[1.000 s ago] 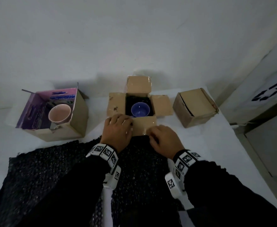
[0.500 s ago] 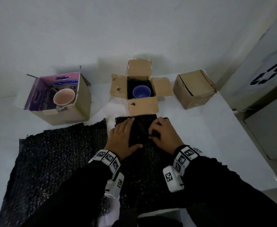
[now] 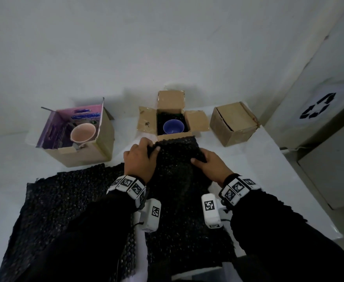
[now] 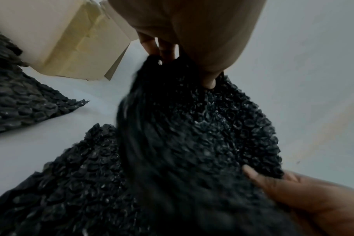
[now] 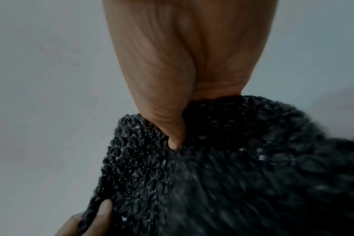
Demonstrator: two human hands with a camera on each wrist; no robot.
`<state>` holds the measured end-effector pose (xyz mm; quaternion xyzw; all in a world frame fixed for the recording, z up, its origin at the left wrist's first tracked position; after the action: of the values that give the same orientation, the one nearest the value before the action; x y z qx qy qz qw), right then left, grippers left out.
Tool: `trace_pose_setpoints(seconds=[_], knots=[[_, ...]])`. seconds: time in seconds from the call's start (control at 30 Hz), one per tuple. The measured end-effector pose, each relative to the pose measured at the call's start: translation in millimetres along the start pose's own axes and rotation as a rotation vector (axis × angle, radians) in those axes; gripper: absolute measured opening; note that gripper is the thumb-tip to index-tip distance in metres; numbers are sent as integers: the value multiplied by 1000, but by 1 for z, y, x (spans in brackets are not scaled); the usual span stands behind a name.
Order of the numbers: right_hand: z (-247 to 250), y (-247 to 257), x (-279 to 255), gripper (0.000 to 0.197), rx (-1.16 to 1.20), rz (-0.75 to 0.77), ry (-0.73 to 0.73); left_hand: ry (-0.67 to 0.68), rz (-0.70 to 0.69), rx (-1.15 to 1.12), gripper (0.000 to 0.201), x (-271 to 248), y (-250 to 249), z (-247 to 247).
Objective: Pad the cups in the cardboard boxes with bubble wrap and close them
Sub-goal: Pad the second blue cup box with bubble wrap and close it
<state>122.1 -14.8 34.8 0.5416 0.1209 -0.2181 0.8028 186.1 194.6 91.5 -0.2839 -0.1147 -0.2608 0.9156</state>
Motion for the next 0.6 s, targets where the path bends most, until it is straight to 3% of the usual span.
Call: trace_pose_setpoints(seconds=[0.1, 0.17, 0.27, 0.33, 0.4, 0.47, 0.5, 0.57, 0.6], knots=[[6, 23, 1, 32, -96, 41, -22, -36, 3, 80, 26, -1, -2, 10], [6, 36, -2, 27, -110, 26, 13, -71, -198, 91, 59, 2, -23, 17], [2, 54, -9, 8, -140, 43, 66, 138, -509, 113, 109, -1, -58, 5], [-2, 62, -12, 7, -185, 90, 86, 295, -575, 213, 128, -4, -61, -11], [-1, 65, -13, 14, -182, 114, 97, 394, -551, 254, 114, -3, -55, -25], [2, 64, -15, 24, -197, 127, 121, 372, -570, 211, 65, 0, -53, -30], [3, 63, -15, 39, -242, 140, 136, 370, -577, 161, 44, 2, -52, -32], [6, 60, -12, 69, -471, 151, 123, 390, -560, 89, 25, 6, -48, -36], [7, 55, -8, 69, -635, 150, 97, 401, -536, 79, 25, 8, -46, -38]])
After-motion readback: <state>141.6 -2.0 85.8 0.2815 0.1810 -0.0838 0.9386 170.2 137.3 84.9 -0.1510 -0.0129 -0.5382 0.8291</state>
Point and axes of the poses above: each hand's wrist, its own x-axis towards the middle knuckle, its own z-axis out of the back of the hand, y = z × x, the point moved 9 cm from there along x, towards the middle knuckle, and after that the axes turned 14 degrees about -z, right-handed, at the moved point
